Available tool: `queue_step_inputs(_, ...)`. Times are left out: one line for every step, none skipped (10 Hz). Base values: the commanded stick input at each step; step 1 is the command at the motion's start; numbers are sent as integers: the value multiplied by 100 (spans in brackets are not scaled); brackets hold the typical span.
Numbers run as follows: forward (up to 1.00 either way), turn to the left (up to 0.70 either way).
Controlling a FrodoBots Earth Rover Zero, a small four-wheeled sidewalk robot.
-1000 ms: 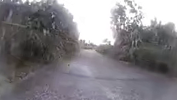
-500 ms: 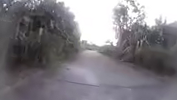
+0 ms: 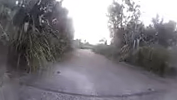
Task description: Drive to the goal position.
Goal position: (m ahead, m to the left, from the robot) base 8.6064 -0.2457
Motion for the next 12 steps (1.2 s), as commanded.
queue_step_inputs(85, 0)
queue_step_inputs(85, 0)
queue_step_inputs(85, 0)
queue_step_inputs(85, 0)
queue_step_inputs(85, 0)
queue_step_inputs(85, 0)
queue_step_inputs(85, 0)
queue_step_inputs(85, 0)
queue_step_inputs(85, 0)
queue_step_inputs(85, 0)
queue_step_inputs(85, 0)
queue_step_inputs(85, 0)
